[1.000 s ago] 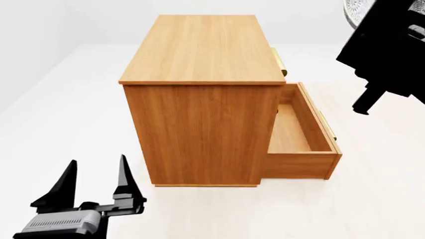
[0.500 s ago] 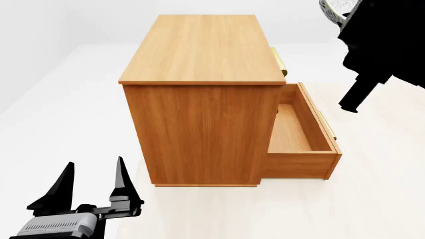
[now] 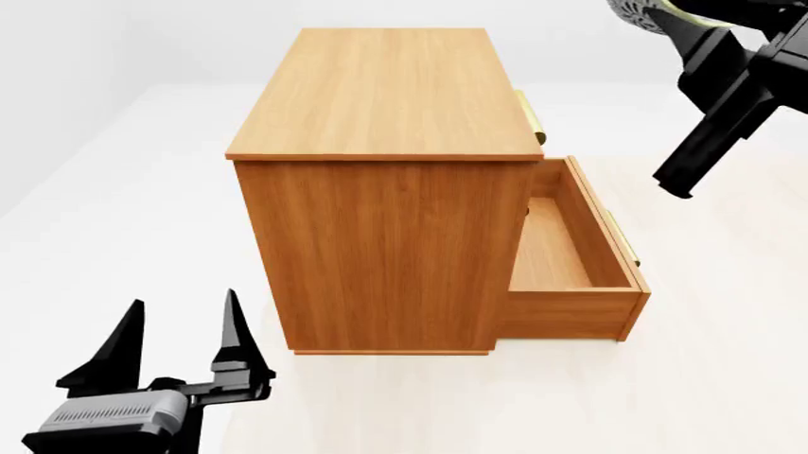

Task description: Put the bowl on top of the cabinet.

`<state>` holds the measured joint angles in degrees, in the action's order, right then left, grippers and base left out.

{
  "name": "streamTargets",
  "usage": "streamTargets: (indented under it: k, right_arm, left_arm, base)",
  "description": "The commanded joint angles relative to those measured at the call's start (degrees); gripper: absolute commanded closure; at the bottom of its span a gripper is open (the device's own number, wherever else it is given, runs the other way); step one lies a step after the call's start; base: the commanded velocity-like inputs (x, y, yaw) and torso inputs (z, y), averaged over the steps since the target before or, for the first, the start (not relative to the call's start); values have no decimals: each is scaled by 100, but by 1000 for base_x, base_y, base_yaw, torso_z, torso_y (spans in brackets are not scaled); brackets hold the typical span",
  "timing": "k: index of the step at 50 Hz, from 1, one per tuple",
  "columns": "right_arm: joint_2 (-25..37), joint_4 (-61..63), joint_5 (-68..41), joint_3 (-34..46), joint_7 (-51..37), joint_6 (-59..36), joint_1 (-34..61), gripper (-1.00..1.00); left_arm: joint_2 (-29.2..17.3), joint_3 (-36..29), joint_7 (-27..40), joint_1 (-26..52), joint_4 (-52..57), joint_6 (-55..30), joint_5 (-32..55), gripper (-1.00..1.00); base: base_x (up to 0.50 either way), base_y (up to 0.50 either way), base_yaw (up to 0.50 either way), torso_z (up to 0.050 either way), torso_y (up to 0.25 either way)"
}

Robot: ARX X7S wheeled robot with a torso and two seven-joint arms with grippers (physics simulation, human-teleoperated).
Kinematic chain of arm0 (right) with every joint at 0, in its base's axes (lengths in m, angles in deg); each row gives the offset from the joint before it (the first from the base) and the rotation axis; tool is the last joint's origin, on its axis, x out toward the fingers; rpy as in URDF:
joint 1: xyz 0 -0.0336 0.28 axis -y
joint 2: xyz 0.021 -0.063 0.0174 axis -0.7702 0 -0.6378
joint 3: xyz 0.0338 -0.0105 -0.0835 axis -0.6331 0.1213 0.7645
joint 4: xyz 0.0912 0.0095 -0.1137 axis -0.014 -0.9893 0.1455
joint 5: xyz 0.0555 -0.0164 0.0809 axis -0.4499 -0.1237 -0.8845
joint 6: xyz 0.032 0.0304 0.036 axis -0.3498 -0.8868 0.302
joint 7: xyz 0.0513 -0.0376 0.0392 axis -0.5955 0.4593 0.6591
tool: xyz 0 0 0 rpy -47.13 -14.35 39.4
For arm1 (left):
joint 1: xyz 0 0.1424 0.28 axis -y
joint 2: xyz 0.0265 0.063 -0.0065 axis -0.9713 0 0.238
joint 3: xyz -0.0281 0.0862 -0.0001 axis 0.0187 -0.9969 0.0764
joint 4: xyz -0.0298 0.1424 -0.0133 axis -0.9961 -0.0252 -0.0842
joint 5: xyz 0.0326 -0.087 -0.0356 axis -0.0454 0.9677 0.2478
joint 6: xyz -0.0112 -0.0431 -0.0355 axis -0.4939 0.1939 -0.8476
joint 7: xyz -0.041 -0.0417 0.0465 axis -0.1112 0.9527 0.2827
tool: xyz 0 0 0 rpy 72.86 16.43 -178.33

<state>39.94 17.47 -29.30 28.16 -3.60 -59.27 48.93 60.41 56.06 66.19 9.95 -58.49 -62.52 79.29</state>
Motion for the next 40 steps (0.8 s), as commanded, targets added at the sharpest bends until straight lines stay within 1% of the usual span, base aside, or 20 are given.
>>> streamTargets:
  k: [1,12,21,26,40]
  right_arm:
    - [-67,-153,20,-285,41,60,-37,100]
    - [-276,-472,-105,-482,124,147,28,100]
    - [-399,-748,-133,-486,139,195,121,100]
    - [-536,-930,-184,-646,149,242,174,100]
    - [-713,-1365,-173,-693,99,397,320,100]
  left_arm:
    - [-32,-7,-1,10,26,-27,21,-100]
    - [-41,-5,8,-53,20,14,1,-100]
    - [-44,-8,6,-59,3,29,8,-100]
    - [-37,-13,4,-29,-35,15,23,-100]
    - [-42,-33,-19,-7,-104,7,47,-100]
  base:
    - [0,0,0,0,0]
    - [0,0,0,1,1]
    - [0,0,0,0,0]
    - [0,0,0,0,2]
    - [0,0,0,0,0]
